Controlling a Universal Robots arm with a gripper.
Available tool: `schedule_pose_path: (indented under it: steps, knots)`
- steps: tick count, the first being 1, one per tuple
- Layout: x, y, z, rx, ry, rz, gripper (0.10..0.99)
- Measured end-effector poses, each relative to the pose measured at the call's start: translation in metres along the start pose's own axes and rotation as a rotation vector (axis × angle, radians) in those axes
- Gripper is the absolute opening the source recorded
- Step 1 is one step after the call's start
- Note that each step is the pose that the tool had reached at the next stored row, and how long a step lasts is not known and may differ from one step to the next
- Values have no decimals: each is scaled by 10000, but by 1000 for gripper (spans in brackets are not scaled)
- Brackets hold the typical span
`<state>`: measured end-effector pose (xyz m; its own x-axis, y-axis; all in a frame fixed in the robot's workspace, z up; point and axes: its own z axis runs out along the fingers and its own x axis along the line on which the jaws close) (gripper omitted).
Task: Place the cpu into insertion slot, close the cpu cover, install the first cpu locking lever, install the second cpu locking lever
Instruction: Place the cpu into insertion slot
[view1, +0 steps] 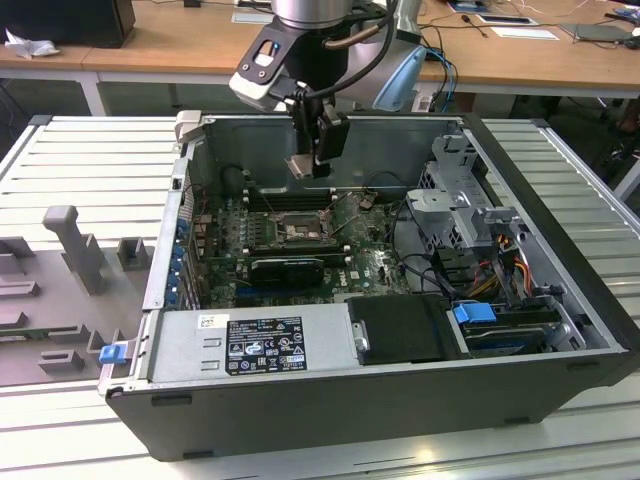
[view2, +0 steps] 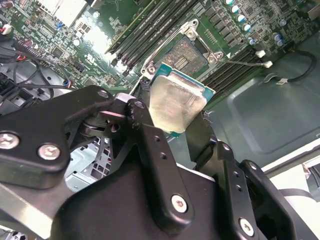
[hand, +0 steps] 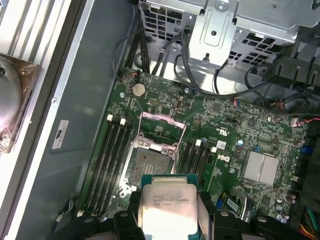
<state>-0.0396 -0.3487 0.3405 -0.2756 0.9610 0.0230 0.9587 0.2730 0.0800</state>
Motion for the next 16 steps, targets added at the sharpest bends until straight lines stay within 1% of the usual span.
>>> schedule_pose_path:
  steps: [16]
  knots:
    - [-1,-3,45,4,-20,292,525]
